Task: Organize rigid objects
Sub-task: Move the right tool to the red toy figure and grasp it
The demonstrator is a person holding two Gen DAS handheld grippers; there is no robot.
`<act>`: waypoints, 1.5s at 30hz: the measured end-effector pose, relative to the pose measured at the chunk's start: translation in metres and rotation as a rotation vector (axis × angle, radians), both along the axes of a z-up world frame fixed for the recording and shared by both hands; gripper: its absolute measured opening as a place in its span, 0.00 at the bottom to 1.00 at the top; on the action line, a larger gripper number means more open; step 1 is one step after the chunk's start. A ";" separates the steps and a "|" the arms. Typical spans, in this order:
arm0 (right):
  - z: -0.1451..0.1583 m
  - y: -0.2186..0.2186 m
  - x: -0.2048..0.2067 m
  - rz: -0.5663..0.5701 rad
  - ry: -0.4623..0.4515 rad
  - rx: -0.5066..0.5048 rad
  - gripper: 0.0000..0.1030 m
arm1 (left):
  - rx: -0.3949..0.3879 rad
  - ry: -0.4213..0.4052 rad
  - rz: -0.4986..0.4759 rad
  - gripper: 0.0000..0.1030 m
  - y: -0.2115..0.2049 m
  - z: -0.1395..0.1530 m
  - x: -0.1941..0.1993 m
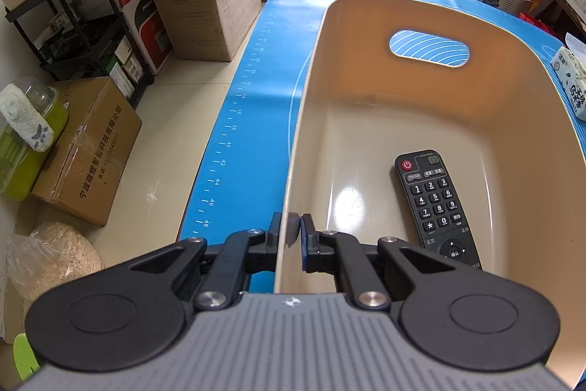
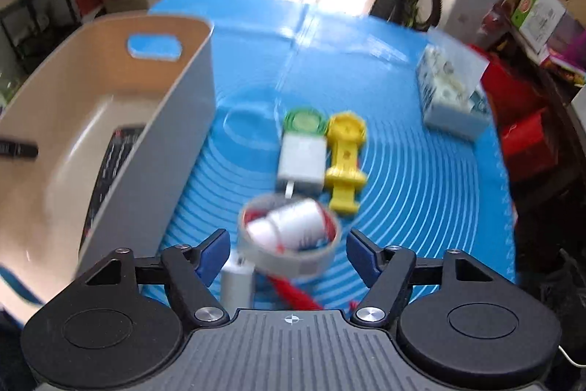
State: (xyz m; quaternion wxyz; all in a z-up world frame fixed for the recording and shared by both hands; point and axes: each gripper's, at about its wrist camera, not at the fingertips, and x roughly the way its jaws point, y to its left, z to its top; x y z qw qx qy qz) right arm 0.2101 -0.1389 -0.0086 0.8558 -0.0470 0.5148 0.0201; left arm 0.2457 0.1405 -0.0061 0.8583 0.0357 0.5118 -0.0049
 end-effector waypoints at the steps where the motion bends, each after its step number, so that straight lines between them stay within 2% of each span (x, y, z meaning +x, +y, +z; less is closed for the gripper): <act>1: -0.004 0.002 -0.002 0.010 0.011 0.002 0.70 | 0.000 0.000 0.000 0.10 0.000 0.000 0.000; 3: -0.007 0.006 -0.007 0.032 0.033 0.003 0.66 | 0.000 0.000 0.000 0.10 0.000 0.000 0.000; 13: -0.030 0.018 -0.005 0.057 0.081 0.015 0.61 | 0.001 0.000 -0.001 0.10 0.000 0.000 0.000; 18: -0.033 0.021 -0.001 0.054 0.073 0.002 0.51 | 0.001 0.000 0.000 0.10 0.000 0.000 0.000; 30: -0.032 0.023 -0.004 0.097 0.048 -0.015 0.51 | 0.003 0.000 0.001 0.11 0.000 0.000 0.000; 35: -0.025 0.011 -0.006 0.122 0.076 0.011 0.52 | 0.001 0.000 0.000 0.11 0.001 0.000 0.000; 39: -0.026 0.005 -0.011 0.194 0.113 -0.071 0.52 | 0.006 0.000 -0.001 0.11 -0.001 0.000 0.000; 45: -0.040 -0.006 -0.007 0.233 0.182 -0.143 0.52 | 0.009 0.000 0.001 0.11 -0.003 -0.001 0.000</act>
